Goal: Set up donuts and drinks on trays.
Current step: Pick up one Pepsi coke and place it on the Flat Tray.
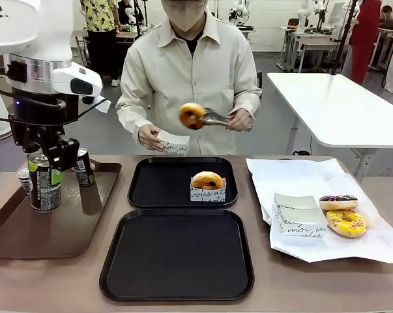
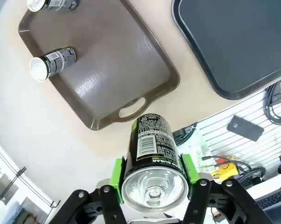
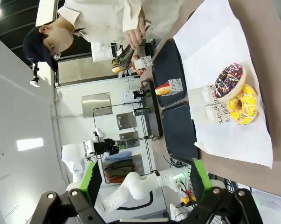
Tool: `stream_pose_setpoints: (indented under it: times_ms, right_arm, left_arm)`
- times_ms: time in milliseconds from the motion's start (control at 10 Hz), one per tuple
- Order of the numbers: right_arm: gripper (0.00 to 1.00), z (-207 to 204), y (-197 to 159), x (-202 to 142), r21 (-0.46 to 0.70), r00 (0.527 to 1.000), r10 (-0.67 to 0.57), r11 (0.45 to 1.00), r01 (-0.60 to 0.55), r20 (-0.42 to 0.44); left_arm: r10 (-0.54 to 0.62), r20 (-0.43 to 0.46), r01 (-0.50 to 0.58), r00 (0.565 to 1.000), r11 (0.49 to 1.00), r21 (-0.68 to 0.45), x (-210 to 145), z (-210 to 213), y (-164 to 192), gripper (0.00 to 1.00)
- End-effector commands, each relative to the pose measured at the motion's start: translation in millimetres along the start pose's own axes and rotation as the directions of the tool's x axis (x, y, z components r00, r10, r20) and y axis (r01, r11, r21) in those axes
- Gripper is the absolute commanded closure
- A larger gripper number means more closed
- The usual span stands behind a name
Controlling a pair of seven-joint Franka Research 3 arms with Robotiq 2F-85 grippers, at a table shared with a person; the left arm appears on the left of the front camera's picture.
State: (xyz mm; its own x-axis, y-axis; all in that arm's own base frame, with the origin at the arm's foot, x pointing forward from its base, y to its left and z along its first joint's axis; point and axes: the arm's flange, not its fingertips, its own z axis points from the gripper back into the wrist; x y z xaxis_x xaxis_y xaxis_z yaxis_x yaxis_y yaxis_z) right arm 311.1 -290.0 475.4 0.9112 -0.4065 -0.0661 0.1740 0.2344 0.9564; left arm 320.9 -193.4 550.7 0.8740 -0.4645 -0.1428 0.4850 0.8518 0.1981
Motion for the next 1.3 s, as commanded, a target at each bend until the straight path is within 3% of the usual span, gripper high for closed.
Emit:
stream_pose_setpoints:
  times_ms: [0, 400, 500, 900, 1100, 1200]
  right_arm:
    - [0.0, 0.6, 0.5, 0.5, 0.017, 1.0, 0.004, 1.0, -0.005, 0.004]
    - [0.0, 0.6, 0.5, 0.5, 0.017, 1.0, 0.004, 1.0, -0.005, 0.004]
    - [0.0, 0.6, 0.5, 0.5, 0.017, 1.0, 0.004, 1.0, -0.005, 0.004]
    - [0.0, 0.6, 0.5, 0.5, 0.017, 1.0, 0.004, 1.0, -0.005, 0.004]
    - [0.0, 0.6, 0.5, 0.5, 0.017, 1.0, 0.004, 1.0, -0.005, 0.004]
    - [0.0, 0.6, 0.5, 0.5, 0.017, 1.0, 0.004, 1.0, -0.005, 0.004]
  left_arm:
    - [0.0, -0.042, 0.0, 0.999, 1.0, 0.011, 19.6, -3.4, -8.3, 0.41]
    - [-0.017, -0.042, 0.017, 0.999, 1.0, -0.003, 17.1, -12.8, -8.1, 0.41]
    - [-0.025, -0.093, 0.025, 0.995, 1.0, -0.003, 35.9, -12.5, -4.8, 0.41]
    - [0.041, -0.097, -0.049, 0.994, 0.996, -0.076, 71.7, -11.9, -0.8, 0.41]
    - [0.044, -0.101, -0.053, 0.994, 0.995, -0.086, 65.2, -7.9, 0.5, 0.41]
    - [0.008, -0.143, -0.02, 0.99, 0.996, -0.088, 41.3, 0.7, 2.4, 0.41]
